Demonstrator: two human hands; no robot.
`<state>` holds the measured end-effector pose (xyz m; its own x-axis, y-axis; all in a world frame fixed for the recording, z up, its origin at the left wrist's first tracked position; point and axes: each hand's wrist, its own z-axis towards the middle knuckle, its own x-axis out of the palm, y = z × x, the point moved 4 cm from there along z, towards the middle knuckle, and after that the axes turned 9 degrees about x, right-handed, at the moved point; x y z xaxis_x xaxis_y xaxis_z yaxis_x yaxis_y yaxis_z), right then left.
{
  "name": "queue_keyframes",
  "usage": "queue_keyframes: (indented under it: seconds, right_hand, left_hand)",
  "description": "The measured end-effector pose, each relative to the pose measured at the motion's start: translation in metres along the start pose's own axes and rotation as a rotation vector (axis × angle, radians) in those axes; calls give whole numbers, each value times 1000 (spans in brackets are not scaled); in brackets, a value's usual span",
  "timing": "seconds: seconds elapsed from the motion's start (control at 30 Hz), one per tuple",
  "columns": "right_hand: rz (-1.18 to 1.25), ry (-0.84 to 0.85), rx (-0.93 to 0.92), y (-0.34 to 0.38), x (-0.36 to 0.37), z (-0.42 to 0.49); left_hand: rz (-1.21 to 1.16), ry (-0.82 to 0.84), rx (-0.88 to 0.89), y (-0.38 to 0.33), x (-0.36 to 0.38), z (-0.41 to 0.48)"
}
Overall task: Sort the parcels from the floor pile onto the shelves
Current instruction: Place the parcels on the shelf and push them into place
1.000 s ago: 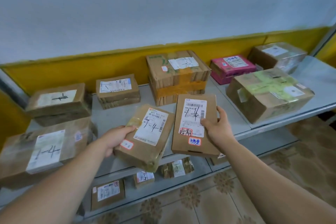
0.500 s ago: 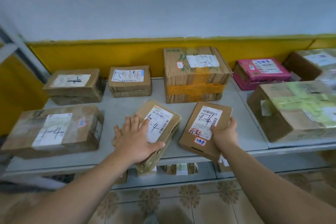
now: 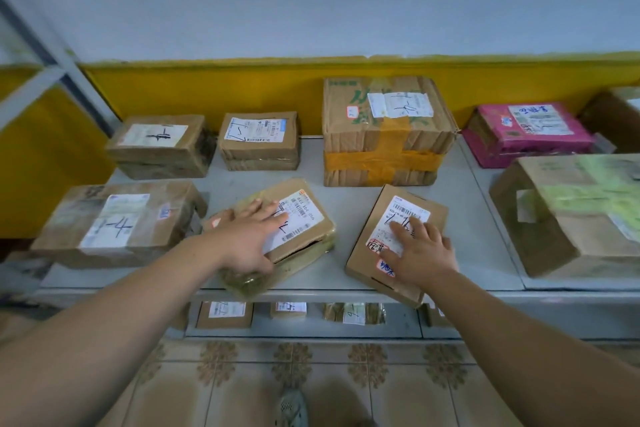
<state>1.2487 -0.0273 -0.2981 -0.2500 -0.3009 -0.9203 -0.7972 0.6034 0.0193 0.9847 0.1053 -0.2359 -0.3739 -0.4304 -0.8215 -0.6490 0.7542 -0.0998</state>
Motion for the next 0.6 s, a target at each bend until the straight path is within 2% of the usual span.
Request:
queue_keyframes:
  seconds: [0.2,0.33,0.4,0.53,0.6]
  right_hand:
    - [-10,-21,29,4,-2,-6]
    - [65,39,58,0,-10,-5]
    - [96,46,82,-3,-12,-5]
    - [57,60,92,-2,-12,-6]
    - [-46,-5,36,-1,-16,-6]
  left_hand:
    - [62,34,146,10,-4,0]
    - [10,-19,64,13,8,3]
    - [58,-46,28,13,15,7]
    - [109,-79,75,15,19,5]
    - [129,-74,103,22,19,1]
